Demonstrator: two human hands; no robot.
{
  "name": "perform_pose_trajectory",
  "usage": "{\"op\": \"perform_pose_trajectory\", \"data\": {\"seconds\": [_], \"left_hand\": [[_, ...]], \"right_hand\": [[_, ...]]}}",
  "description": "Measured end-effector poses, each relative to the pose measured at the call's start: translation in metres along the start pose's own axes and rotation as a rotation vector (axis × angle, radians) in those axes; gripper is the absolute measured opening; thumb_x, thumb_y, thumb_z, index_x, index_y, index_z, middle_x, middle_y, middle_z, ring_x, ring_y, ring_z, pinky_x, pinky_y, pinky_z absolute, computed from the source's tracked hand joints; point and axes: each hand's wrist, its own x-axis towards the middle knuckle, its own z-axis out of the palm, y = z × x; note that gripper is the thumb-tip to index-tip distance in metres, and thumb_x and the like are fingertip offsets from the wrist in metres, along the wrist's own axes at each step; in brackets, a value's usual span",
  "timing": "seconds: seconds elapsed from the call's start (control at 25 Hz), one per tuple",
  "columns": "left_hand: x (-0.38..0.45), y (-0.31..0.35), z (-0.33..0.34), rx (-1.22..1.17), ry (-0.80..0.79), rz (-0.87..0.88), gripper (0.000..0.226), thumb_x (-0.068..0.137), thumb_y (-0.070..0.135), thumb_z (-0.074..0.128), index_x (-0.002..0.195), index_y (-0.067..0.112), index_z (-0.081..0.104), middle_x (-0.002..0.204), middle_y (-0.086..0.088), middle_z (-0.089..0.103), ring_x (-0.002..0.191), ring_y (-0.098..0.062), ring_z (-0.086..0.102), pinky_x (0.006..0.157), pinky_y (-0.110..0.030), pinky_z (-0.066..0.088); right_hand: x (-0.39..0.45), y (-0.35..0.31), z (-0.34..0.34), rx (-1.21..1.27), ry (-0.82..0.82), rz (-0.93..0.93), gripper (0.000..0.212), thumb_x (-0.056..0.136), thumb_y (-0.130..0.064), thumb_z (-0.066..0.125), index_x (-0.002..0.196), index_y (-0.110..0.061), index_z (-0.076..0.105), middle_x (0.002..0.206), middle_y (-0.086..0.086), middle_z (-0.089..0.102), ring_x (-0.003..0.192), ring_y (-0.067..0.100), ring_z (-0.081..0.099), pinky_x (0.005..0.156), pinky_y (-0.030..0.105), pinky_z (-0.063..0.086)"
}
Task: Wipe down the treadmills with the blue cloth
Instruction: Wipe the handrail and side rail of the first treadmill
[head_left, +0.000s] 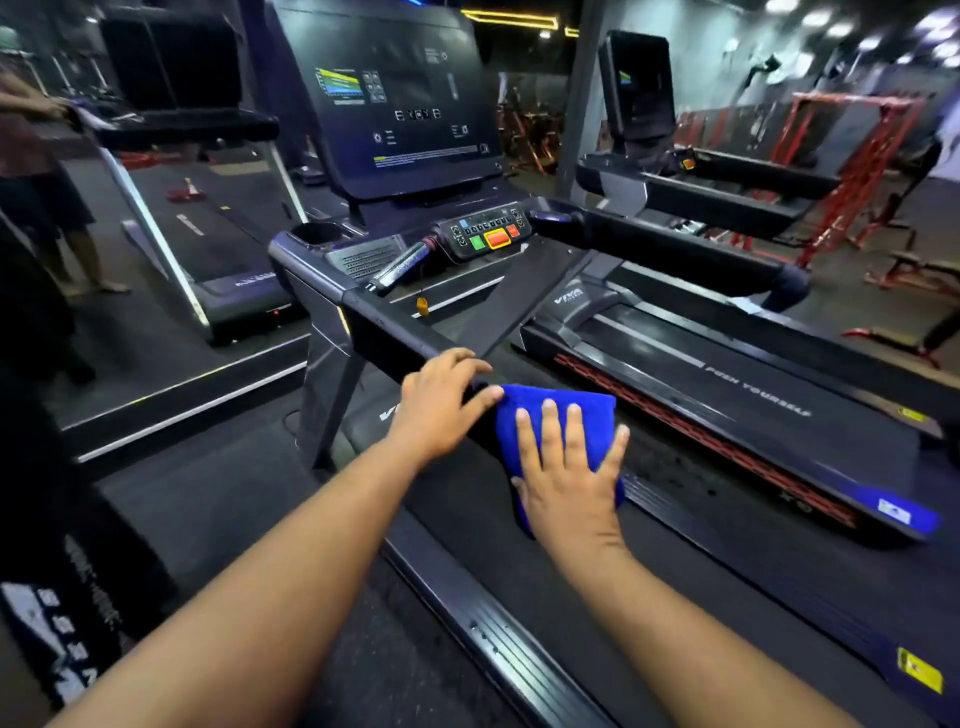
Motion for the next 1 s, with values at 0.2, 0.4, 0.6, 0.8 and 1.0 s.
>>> {"op": "perform_pose_trajectory", "data": {"seconds": [0.2, 0.4, 0.6, 0.8, 1.0], "left_hand": [[0.025, -0.076, -0.009, 0.159, -0.179, 0.041, 0.072, 0.092, 0.064, 0.019, 0.153, 0.028, 0.032, 0.163, 0.005, 0.026, 0.150, -0.014, 0.020, 0.119, -0.059, 0.010], [0.024, -0.114, -0.012, 0.269, -0.258, 0.281, 0.078, 0.091, 0.069, 0.016, 0.158, 0.028, 0.017, 0.166, 0.006, 0.012, 0.153, -0.011, 0.009, 0.118, -0.066, 0.002], [0.070, -0.154, -0.017, 0.266, -0.213, 0.465, 0.077, 0.095, 0.067, 0.021, 0.158, 0.024, 0.014, 0.166, 0.005, 0.014, 0.152, -0.011, 0.013, 0.116, -0.068, 0.003], [0.095, -0.205, -0.018, 0.308, -0.192, 0.722, 0.078, 0.096, 0.071, 0.017, 0.158, 0.022, 0.019, 0.164, 0.003, 0.020, 0.152, -0.013, 0.016, 0.114, -0.072, 0.009], [0.143, -0.211, -0.026, 0.357, -0.297, 0.969, 0.087, 0.094, 0.075, 0.012, 0.158, 0.017, 0.020, 0.164, 0.000, 0.021, 0.150, -0.015, 0.021, 0.111, -0.075, 0.009]], "right_hand": [[0.102, -0.035, -0.014, -0.053, -0.133, -0.084, 0.083, 0.094, -0.049, 0.054, 0.157, -0.022, 0.008, 0.156, 0.021, 0.027, 0.126, 0.042, 0.042, 0.092, 0.058, 0.042], [0.060, 0.004, -0.026, -0.051, -0.094, -0.063, 0.090, 0.085, -0.061, 0.058, 0.156, -0.035, 0.009, 0.156, 0.014, 0.032, 0.122, 0.037, 0.047, 0.083, 0.046, 0.043], [0.150, -0.054, -0.014, 0.017, -0.300, 0.037, 0.090, 0.086, -0.069, 0.048, 0.155, -0.036, -0.001, 0.149, 0.010, 0.033, 0.117, 0.034, 0.049, 0.082, 0.047, 0.045], [0.124, -0.051, -0.024, -0.110, -0.181, 0.138, 0.087, 0.082, -0.076, 0.045, 0.154, -0.039, 0.012, 0.146, 0.005, 0.043, 0.115, 0.028, 0.052, 0.091, 0.049, 0.041], [0.163, -0.089, -0.010, -0.180, -0.266, 0.372, 0.093, 0.078, -0.086, 0.033, 0.153, -0.030, 0.028, 0.151, 0.010, 0.043, 0.140, 0.031, 0.039, 0.107, 0.075, 0.011]]}}
